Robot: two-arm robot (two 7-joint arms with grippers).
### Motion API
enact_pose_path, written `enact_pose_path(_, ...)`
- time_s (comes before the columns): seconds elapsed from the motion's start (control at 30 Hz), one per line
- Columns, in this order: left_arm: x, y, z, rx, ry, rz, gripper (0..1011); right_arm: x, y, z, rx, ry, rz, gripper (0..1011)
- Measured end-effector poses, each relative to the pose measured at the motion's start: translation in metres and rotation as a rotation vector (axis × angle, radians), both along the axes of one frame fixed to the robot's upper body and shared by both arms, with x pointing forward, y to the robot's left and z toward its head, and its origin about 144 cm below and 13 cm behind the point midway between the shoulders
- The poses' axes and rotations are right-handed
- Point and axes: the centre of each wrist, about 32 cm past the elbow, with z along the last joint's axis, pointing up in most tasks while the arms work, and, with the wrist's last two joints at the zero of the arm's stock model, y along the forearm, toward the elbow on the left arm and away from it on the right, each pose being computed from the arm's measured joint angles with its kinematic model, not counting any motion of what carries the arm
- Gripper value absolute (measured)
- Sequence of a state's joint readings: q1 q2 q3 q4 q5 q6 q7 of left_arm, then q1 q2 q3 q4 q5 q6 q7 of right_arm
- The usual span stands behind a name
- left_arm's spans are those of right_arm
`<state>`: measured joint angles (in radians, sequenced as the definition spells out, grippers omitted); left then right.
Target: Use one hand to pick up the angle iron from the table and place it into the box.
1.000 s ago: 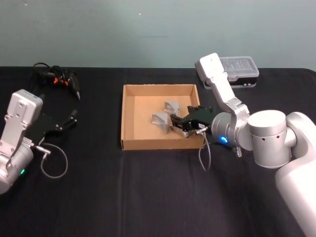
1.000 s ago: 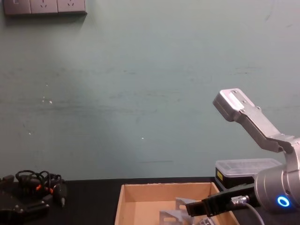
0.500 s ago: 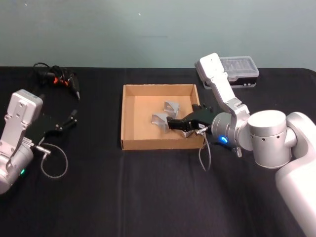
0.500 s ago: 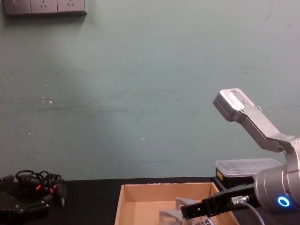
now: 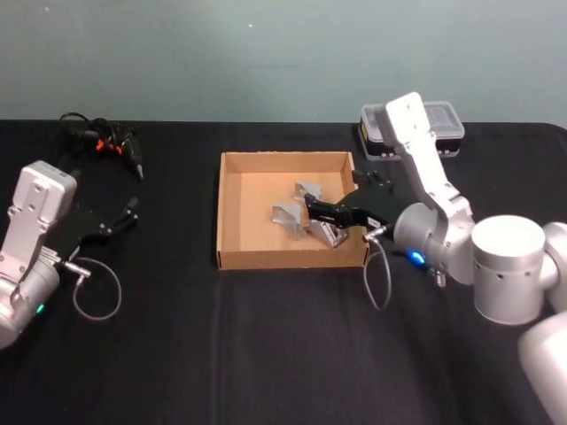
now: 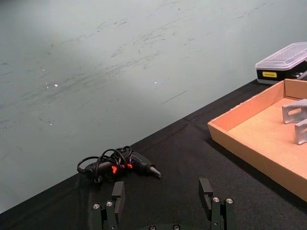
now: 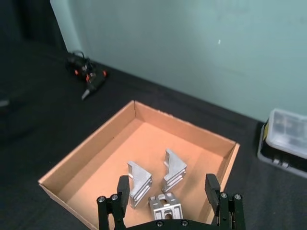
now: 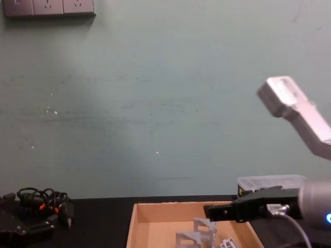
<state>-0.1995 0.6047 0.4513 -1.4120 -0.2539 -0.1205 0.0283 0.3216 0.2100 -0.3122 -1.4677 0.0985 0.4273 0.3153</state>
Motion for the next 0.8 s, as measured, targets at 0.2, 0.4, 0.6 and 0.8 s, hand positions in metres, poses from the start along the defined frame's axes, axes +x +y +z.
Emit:
enact_pose_path(0.2,0.000,0.000,0.000,0.000,0.000,0.000,1011,-0.024,-0.011,-0.009,0.034,-0.111,0.000,1004)
enact_pose_path(0.4,0.000,0.000,0.000,0.000,0.000,0.000,1011,-0.049,-0.022,-0.024,0.064,-0.215,-0.013,1004)
enact_pose_path(0.6,0.000,0.000,0.000,0.000,0.000,0.000,1011,-0.065,-0.024,-0.040,0.075,-0.276,-0.035,1004)
enact_pose_path(0.8,0.000,0.000,0.000,0.000,0.000,0.000,1011,-0.067,-0.020,-0.048,0.071,-0.287,-0.059,1004)
